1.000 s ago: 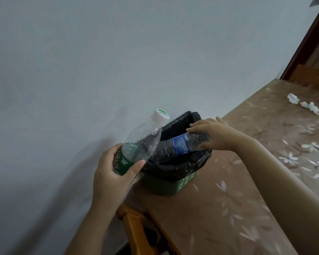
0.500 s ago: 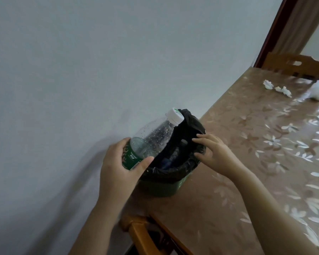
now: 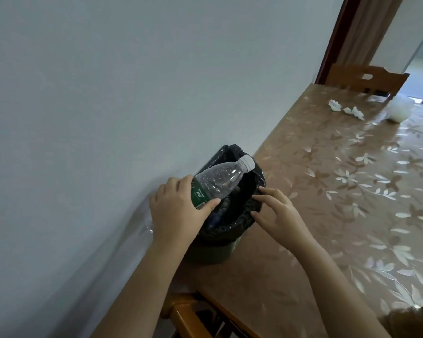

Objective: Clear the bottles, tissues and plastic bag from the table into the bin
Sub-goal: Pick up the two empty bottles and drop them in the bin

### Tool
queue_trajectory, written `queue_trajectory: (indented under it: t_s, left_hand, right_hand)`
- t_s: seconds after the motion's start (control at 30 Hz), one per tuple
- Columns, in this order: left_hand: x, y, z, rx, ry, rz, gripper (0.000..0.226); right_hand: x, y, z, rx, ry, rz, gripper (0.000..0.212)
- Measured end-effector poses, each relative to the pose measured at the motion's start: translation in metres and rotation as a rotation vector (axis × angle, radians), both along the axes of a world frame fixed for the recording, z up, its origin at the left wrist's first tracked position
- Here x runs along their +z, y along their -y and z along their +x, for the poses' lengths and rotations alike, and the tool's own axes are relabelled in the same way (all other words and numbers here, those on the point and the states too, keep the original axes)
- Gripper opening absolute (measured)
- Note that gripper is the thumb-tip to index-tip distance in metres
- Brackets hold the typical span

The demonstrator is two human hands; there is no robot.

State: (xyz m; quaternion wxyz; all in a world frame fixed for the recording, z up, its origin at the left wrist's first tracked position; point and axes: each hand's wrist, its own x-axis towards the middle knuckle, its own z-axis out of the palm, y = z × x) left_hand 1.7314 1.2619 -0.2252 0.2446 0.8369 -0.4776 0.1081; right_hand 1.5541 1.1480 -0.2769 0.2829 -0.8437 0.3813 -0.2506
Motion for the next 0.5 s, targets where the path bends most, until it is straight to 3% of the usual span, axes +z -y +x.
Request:
queue_trajectory:
  t_s: [0.3, 0.5]
  left_hand:
    - [-0.009, 0.030, -0.004, 0.093, 0.210, 0.235, 0.071]
    - [-0.017, 0.044, -0.006, -0.004, 0.234, 0.275, 0.069]
  right_hand:
    - [-0.002, -0.002, 0.000, -0.016, 0.033, 0.010, 0.034]
    - [-0.003, -0.002, 0.000, -0.016, 0.026, 0.003, 0.034]
